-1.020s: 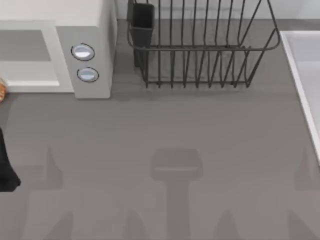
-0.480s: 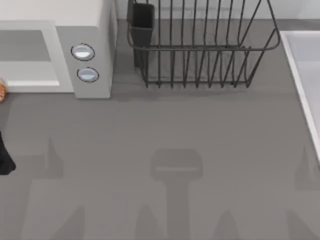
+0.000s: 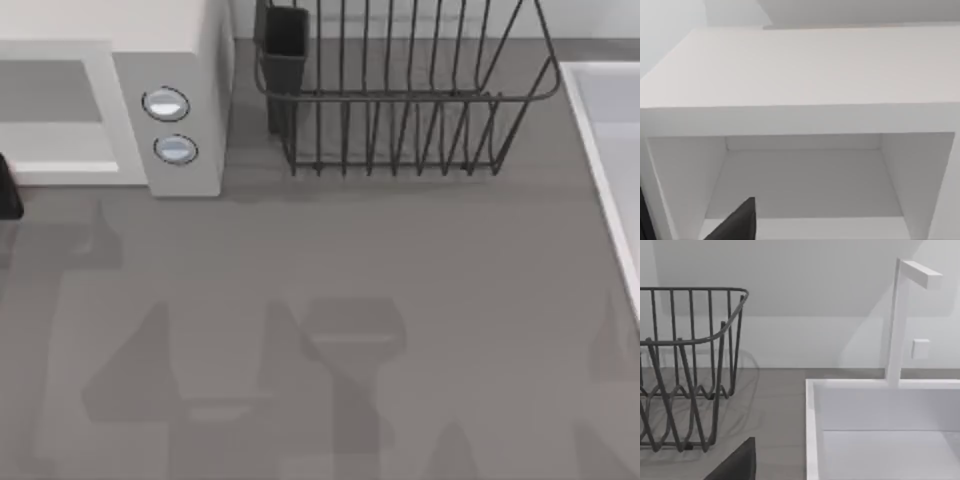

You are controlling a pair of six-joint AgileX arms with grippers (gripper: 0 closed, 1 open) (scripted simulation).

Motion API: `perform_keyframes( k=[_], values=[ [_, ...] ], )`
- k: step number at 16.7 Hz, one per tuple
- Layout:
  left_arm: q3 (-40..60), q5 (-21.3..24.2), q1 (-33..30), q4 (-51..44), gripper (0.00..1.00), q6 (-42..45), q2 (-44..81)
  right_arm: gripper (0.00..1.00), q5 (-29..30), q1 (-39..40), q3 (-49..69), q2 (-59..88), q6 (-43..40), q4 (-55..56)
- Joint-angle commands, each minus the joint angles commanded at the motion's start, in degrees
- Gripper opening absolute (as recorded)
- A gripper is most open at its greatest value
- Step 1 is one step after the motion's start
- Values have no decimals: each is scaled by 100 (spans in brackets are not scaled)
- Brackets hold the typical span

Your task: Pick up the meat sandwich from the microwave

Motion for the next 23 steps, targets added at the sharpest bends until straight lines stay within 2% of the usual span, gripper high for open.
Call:
perform_keyframes(
  k=[7,12,17,21,23],
  values=[
    [1436,558,513,2330,100,219,4678,100,0,0,0,0,0,0],
    [2215,860,791,3595,100,338,7208,100,0,0,0,0,0,0],
    [2582,1003,922,4191,100,394,8305,100,0,0,0,0,0,0],
    [2596,1008,927,4213,100,396,8345,100,0,0,0,0,0,0],
    [2464,1134,891,4439,100,250,7874,100,0,0,0,0,0,0]
  ],
)
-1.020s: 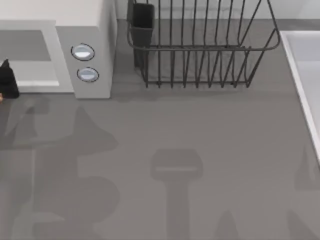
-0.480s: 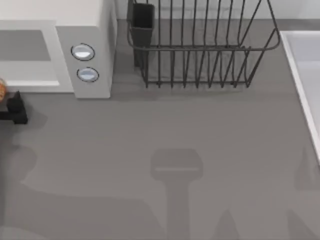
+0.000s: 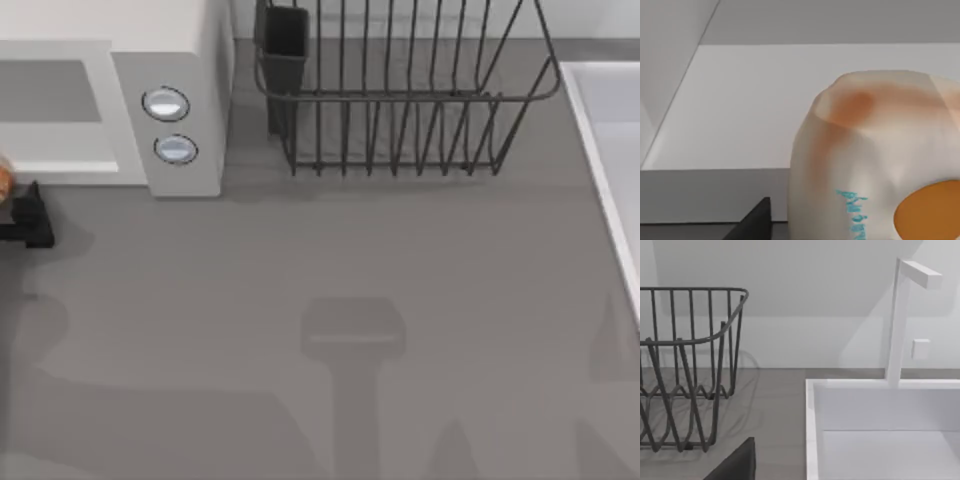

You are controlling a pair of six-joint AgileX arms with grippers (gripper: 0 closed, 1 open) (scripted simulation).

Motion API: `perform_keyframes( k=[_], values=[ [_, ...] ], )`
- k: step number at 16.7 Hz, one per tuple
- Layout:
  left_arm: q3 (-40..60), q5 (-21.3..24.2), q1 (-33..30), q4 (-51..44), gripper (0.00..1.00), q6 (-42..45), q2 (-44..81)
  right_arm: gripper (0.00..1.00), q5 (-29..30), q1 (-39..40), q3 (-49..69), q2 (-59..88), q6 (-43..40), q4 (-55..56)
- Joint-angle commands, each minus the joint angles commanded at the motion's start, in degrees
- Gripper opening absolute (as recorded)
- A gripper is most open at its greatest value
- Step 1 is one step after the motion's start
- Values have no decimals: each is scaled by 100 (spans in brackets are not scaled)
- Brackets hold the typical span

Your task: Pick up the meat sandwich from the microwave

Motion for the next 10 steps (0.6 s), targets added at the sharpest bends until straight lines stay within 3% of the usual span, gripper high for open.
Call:
perform_keyframes(
  k=[4,10],
  values=[
    [648,-94,-79,-408,100,-11,394,100,0,0,0,0,0,0],
    [2896,-401,-337,-1729,100,-49,1428,100,0,0,0,0,0,0]
  ],
)
